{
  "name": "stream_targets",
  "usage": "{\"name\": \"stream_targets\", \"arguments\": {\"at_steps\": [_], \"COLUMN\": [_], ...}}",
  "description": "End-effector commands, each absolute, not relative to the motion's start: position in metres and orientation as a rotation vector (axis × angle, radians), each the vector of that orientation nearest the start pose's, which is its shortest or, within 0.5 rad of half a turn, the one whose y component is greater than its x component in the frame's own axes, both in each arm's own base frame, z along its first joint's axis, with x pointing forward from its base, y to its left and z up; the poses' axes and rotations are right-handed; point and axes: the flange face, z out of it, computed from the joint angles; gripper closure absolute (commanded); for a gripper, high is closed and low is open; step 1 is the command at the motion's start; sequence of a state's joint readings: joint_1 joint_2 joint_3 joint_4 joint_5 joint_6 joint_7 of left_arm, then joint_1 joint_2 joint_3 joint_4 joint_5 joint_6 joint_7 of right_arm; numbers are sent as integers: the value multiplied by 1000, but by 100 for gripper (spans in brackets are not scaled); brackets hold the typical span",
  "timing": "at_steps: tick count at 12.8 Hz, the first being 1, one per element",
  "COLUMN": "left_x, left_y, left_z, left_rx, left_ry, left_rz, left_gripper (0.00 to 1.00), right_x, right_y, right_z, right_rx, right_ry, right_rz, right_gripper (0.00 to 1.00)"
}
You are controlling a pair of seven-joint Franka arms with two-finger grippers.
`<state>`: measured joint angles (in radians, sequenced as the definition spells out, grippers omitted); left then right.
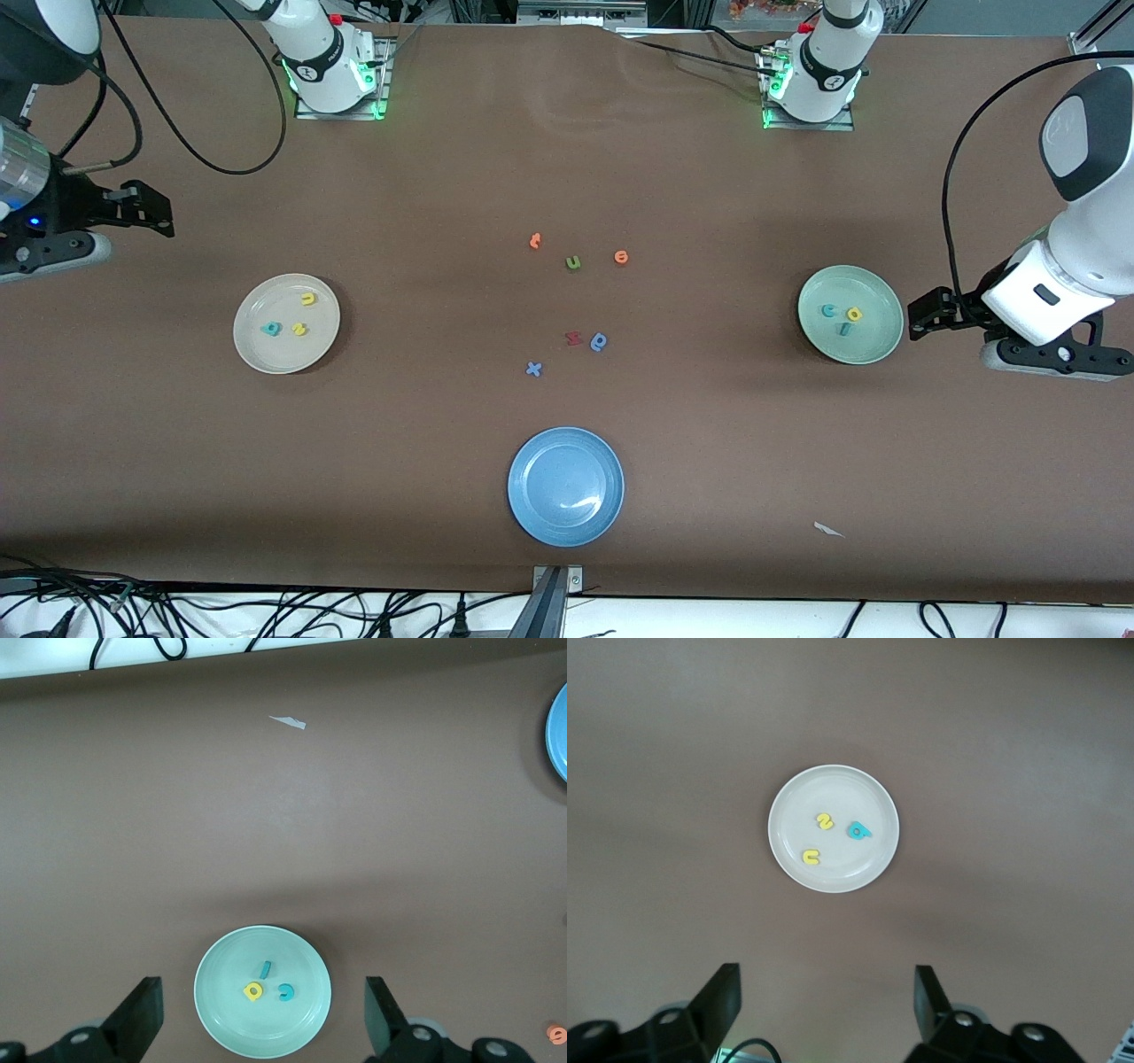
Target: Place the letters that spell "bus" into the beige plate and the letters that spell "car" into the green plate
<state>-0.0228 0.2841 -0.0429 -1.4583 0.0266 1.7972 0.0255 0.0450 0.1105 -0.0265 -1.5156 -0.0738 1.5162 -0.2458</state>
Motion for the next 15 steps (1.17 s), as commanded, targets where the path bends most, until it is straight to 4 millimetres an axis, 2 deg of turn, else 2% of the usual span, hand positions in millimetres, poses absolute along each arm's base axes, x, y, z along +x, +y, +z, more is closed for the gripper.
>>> {"name": "stream_targets", "arguments": {"at_steps": [1, 5, 6, 8, 15], "left_x": [651, 649, 647, 646, 646], "left_y": [-37, -35, -34, -34, -19], "left_z": [537, 538, 536, 534, 534], "left_rx": [-3152, -3153, -3153, -3150, -3153], "left_ry": [156, 151, 144, 145, 130], "left_rz": [-92, -68, -41, -17, -20], "left_gripper": [0, 0, 0, 0, 0], "right_x": [576, 577, 577, 580, 579], "right_y": [-3, -1, -4, -2, 0], "right_z": [595, 596, 597, 617, 613], "right_rx": [-3171, -3202, -3202, -3200, -3190], "right_ry": [-402, -157, -154, -154, -160], "right_rz": [202, 184, 180, 120, 158], "right_gripper": [1, 0, 0, 0, 0]}}
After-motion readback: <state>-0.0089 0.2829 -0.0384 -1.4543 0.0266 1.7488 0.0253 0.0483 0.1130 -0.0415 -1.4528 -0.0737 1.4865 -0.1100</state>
